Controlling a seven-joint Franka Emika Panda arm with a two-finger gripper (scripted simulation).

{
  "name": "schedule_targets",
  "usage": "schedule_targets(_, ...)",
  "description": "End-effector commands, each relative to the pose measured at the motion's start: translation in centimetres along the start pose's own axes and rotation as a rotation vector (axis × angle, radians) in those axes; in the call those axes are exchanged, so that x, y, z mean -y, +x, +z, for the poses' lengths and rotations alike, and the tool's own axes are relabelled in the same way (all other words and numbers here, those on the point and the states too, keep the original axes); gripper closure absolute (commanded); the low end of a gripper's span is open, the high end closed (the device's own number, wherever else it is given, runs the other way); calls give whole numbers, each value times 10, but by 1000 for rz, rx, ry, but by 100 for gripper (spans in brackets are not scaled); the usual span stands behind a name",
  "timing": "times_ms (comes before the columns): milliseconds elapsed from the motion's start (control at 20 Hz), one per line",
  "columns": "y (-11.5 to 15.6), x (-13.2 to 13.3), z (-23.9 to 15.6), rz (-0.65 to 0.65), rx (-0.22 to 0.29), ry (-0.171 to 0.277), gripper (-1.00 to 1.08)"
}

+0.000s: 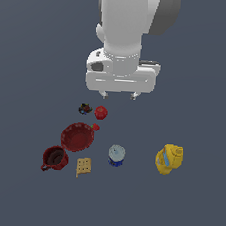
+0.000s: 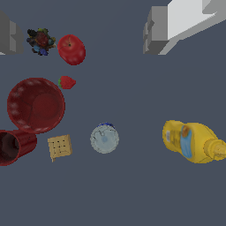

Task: Pick up a designated object from a clutter of objects.

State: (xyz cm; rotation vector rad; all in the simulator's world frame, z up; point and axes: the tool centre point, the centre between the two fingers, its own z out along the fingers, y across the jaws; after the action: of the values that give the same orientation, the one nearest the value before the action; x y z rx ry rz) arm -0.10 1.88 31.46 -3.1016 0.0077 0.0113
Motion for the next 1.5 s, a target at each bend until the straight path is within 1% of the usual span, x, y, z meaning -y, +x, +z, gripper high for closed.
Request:
schedule_targets(0, 0, 0, 0, 0, 0, 0, -92)
schedule_targets(100, 1, 2, -2, -7, -7, -2, -92)
schedule_targets(300, 9, 15, -18, -52, -50, -13, -92)
schedule_targets(400, 10, 19, -23, -65, -61, -16, -92)
schedule_targets(750, 15, 18, -16, -41, -57, -15, -92)
schedule_targets(1100, 34, 16, 9, 48, -50, -12, -92)
schedule_targets(1450, 64, 12, 58, 204, -38, -12, -92)
